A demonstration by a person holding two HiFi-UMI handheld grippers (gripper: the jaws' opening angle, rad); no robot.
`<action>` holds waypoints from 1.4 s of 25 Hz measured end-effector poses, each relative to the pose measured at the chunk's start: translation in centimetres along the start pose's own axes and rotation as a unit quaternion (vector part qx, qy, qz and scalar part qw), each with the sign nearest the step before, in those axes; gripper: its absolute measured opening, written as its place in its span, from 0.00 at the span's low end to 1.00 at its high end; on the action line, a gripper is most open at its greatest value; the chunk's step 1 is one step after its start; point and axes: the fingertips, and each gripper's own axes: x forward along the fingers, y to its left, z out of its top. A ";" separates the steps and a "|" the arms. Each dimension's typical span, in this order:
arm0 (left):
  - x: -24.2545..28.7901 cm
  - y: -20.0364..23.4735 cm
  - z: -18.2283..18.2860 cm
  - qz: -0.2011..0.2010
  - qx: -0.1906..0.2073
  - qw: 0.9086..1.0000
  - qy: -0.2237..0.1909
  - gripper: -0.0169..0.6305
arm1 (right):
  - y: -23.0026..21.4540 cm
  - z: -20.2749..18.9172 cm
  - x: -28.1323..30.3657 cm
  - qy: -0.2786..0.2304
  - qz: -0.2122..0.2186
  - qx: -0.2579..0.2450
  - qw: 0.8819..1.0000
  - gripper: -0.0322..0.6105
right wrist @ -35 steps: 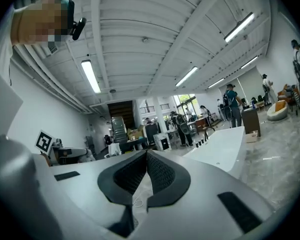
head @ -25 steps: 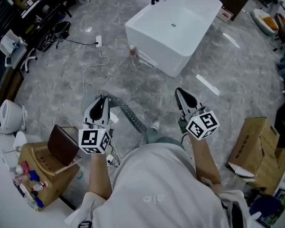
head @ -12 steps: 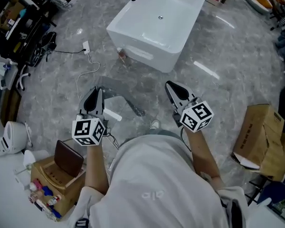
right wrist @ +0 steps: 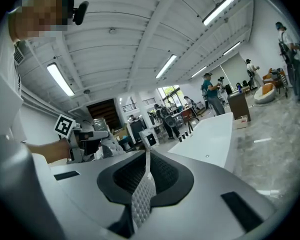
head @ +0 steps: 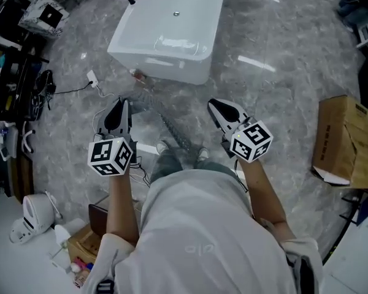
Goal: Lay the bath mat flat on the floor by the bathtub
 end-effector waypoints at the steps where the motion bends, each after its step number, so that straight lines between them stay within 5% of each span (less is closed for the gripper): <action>1: 1.4 -0.3 0.1 -0.011 -0.001 1.000 0.002 0.10 | -0.7 -0.3 0.1 0.004 -0.006 0.002 1.000 0.11; 5: 6.5 -1.7 0.2 -0.070 0.006 0.997 0.016 0.10 | -2.3 -2.4 1.0 0.028 -0.035 0.019 0.999 0.25; 18: 17.9 0.7 2.5 -0.199 0.017 0.979 0.034 0.10 | -5.6 -6.6 11.6 0.055 -0.125 0.063 0.989 0.43; 35: 20.7 8.8 3.6 -0.240 0.023 0.970 0.021 0.10 | -3.7 -19.2 29.3 0.121 -0.125 0.123 0.977 0.52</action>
